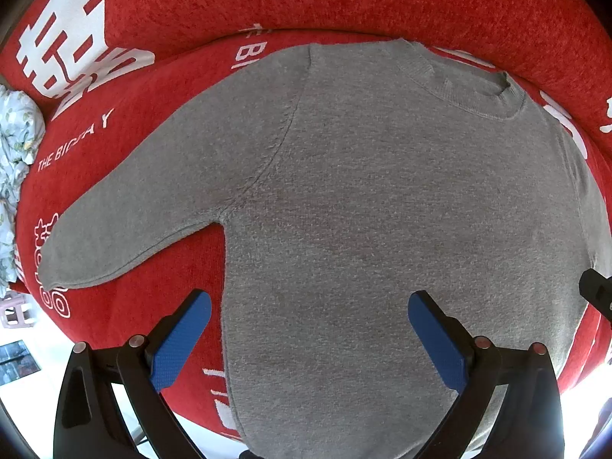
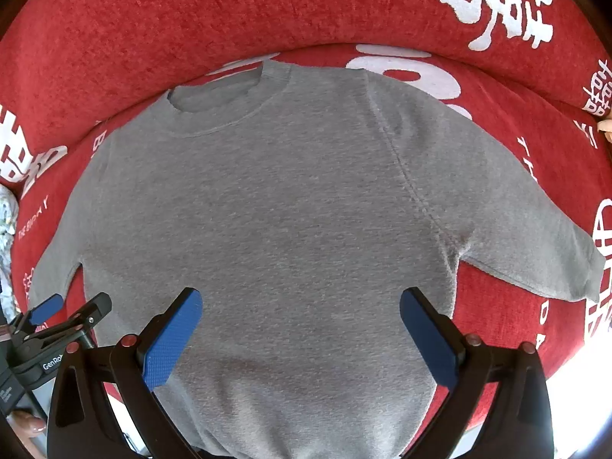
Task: Fold small clothes
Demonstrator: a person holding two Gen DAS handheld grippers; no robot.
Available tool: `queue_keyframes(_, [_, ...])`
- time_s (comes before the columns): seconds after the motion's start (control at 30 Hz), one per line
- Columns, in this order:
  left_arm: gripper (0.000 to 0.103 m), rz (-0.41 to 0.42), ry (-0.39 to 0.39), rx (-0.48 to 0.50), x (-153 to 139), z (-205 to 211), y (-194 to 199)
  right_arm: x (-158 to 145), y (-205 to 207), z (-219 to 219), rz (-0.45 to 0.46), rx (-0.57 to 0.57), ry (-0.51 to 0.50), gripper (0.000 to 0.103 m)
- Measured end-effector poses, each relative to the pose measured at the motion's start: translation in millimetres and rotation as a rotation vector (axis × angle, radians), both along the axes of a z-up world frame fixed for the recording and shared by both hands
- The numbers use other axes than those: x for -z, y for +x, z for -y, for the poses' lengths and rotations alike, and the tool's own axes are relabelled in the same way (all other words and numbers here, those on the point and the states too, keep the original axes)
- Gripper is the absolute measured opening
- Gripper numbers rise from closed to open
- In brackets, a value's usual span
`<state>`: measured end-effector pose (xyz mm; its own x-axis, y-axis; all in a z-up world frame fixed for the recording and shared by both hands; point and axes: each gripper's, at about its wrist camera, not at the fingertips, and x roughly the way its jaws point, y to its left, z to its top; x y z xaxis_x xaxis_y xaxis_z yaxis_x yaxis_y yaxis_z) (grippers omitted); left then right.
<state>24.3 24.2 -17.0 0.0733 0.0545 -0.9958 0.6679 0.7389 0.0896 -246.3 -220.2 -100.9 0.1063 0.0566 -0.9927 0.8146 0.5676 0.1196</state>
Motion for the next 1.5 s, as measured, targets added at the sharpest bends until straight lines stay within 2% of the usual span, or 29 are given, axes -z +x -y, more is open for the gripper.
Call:
queue_keyframes(1.2, [0.103,-0.016,-0.035,-0.022,-0.4,-20.5,7.5,-9.3,11.6,-16.3,-0.004,-0.033,-0.021,0.103])
queue_keyframes(1.37, [0.103,-0.039,-0.075,-0.048,-0.7,-29.3,15.8,-12.2,15.5,-21.9,0.011,-0.046,-0.022,0.103])
queue_keyframes(1.5, [0.103,-0.066,-0.146,-0.095,-2.2,-45.1,28.1,-14.0,25.1,-34.4,0.000,-0.097,-0.040,0.103])
